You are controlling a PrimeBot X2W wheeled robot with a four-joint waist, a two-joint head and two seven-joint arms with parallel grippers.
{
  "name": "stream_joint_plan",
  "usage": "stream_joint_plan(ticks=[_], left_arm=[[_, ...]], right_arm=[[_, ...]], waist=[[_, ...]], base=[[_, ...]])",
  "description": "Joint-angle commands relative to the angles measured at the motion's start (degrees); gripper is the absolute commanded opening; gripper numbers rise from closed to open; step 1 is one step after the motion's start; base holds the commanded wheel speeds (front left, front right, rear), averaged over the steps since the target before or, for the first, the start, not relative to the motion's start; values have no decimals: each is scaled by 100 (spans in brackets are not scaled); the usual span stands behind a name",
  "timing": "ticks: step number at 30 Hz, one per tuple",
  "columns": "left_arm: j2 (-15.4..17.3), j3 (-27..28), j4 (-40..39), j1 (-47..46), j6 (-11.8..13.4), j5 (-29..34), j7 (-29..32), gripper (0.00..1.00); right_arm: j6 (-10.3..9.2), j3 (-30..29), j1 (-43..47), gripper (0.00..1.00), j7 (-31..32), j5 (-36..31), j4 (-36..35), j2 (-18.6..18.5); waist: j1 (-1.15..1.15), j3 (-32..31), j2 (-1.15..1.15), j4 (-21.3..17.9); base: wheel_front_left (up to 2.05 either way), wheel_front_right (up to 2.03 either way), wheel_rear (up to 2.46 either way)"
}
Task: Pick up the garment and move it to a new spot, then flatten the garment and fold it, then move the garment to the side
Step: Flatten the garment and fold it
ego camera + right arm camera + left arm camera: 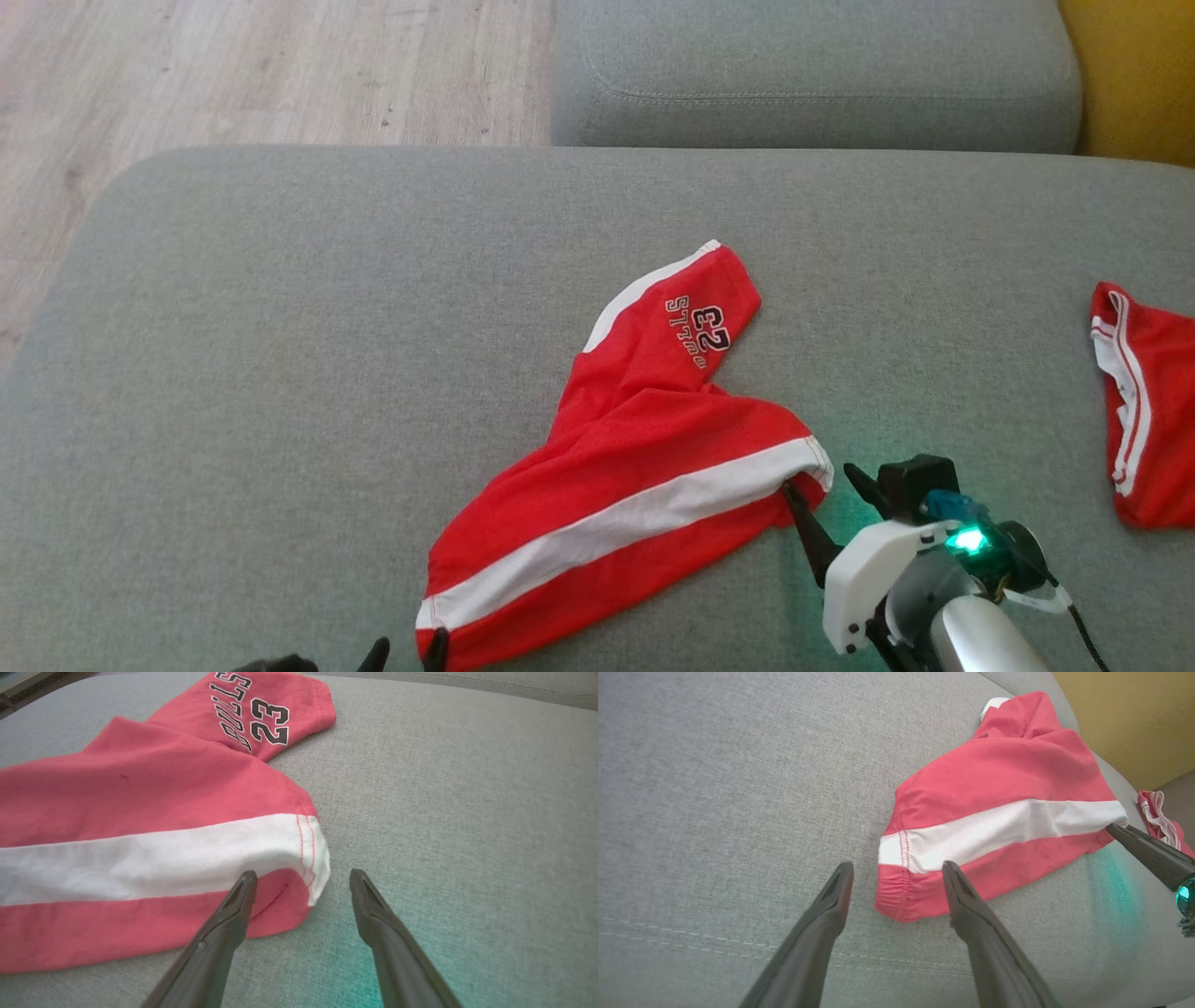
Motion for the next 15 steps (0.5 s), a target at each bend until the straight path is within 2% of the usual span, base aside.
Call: stream_joint_plan(ticks=[1, 15], left_arm=[[-14, 150, -199, -174, -14, -96, -3, 100], [-28, 158, 221, -548, -109, -834, 217, 100]], right_arm=[[37, 127, -322, 100, -68, -3, -150, -28], [37, 347, -540, 100, -205, 31, -5, -28]], waist=[[0, 16, 0, -15], [0, 256, 0, -150]], base=[[0, 0, 0], [0, 0, 0]])
